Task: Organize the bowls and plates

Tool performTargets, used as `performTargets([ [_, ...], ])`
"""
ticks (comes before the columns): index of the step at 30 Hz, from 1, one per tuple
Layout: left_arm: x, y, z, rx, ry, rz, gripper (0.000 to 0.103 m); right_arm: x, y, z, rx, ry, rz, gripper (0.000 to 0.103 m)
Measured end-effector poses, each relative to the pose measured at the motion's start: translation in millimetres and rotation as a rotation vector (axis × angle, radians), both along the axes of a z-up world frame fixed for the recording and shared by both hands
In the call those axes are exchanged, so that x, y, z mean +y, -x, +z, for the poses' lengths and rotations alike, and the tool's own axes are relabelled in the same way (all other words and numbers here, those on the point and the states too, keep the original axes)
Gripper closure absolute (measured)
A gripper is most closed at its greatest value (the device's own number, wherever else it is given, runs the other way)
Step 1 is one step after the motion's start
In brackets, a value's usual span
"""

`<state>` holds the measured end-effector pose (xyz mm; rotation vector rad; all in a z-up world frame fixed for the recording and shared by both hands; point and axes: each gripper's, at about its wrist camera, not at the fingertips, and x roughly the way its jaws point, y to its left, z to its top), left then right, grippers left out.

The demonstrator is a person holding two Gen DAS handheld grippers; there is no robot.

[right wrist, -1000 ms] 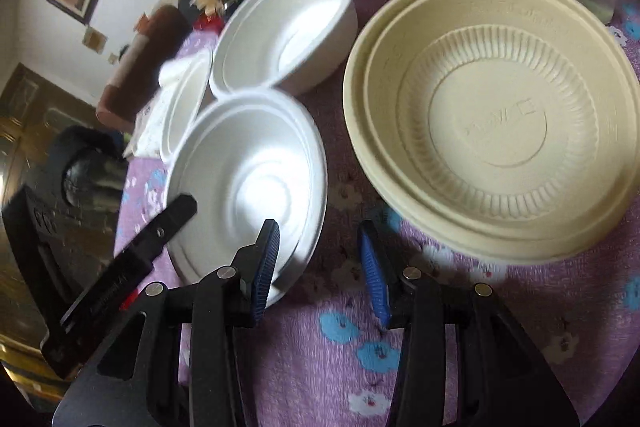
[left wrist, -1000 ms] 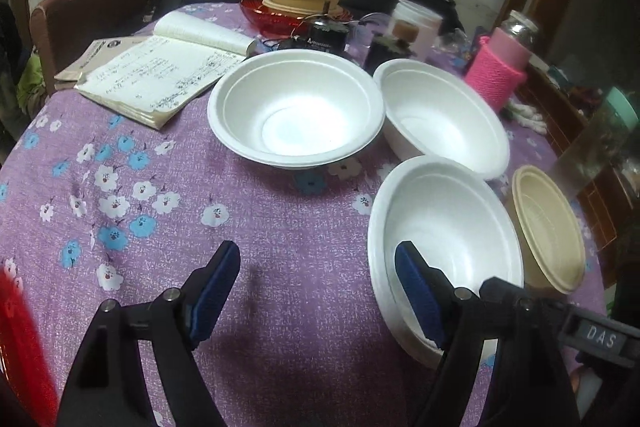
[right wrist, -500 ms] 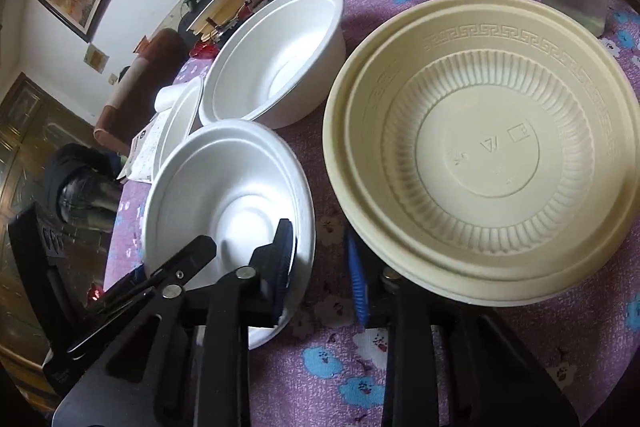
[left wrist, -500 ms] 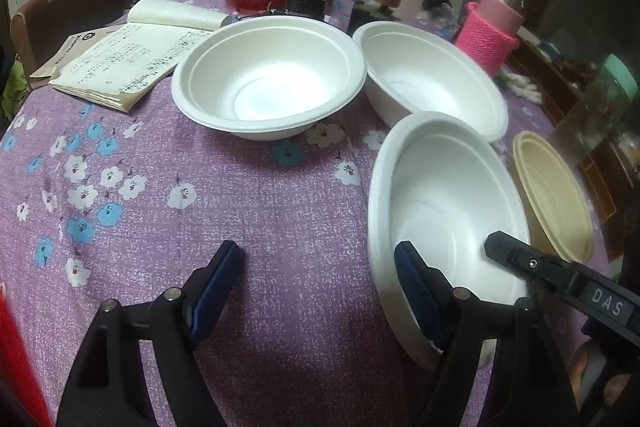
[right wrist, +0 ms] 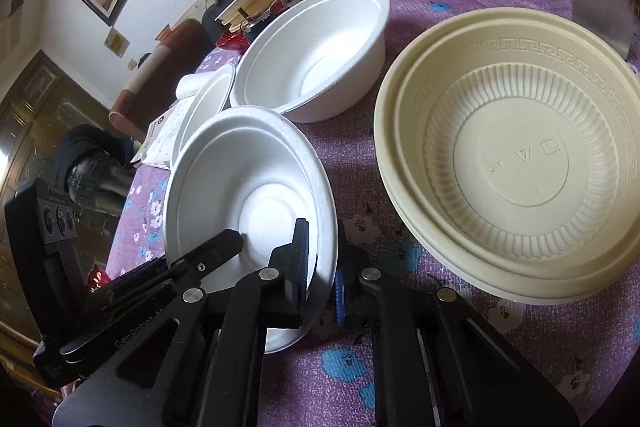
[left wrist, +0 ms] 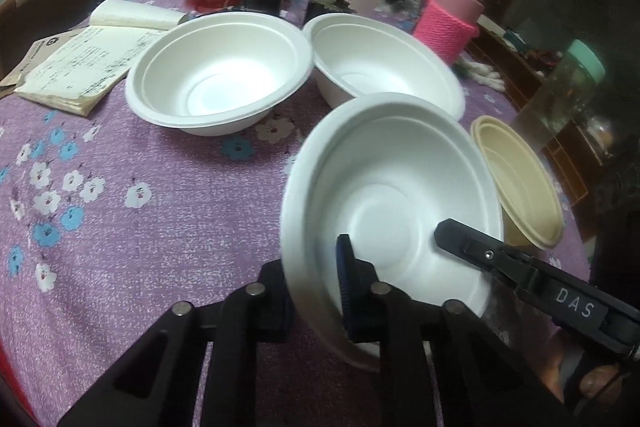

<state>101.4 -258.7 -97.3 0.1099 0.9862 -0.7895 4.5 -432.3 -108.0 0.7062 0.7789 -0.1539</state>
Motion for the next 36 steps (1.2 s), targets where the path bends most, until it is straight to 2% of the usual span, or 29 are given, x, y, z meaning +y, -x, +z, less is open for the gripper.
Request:
performTargets([
  [5, 0.6, -2.0, -0.1, 0.016, 0.013, -0.001, 0.089, 1.3, -2.4, 0.0, -0.002, 0.007, 0.001, 0.094],
  [7, 1.2, -2.5, 0.5, 0.025, 0.017, 0.001, 0.085, -1.2, -2.1, -2.1, 0.003, -0.024, 0.003, 0.094],
  [11, 5.4, -4.2, 2.6, 0.039, 0.012, 0.021, 0.065, -9.3, -1.4, -12.1, 0.031, -0.101, -0.008, 0.094],
  [14, 7.8, -6.8, 3.1, 0.055, 0.011, 0.031, 0.056, -7.0, -1.7, -11.4, 0.033, -0.088, -0.005, 0.094],
  [17, 12.1, -7.3, 6.8, 0.052, 0.031, 0.042, 0.040, -6.9, -1.0, -11.8, 0.035, -0.100, -0.005, 0.094],
  [21, 17.8, -5.6, 15.2, 0.025, 0.071, 0.053, 0.029, -6.5, -1.1, -11.3, 0.037, -0.102, -0.002, 0.093],
  [27, 18.4, -6.8, 18.6, 0.008, 0.084, 0.068, 0.025, -7.0, -0.5, -11.3, 0.036, -0.102, -0.007, 0.093],
  [33, 22.9, -7.9, 22.8, 0.005, 0.106, 0.082, 0.025, -7.1, 0.5, -8.5, 0.020, -0.085, -0.018, 0.082],
  [36, 25.6, -6.3, 28.4, -0.027, 0.119, 0.099, 0.022, -7.1, 1.4, -7.6, 0.020, -0.078, -0.021, 0.082],
])
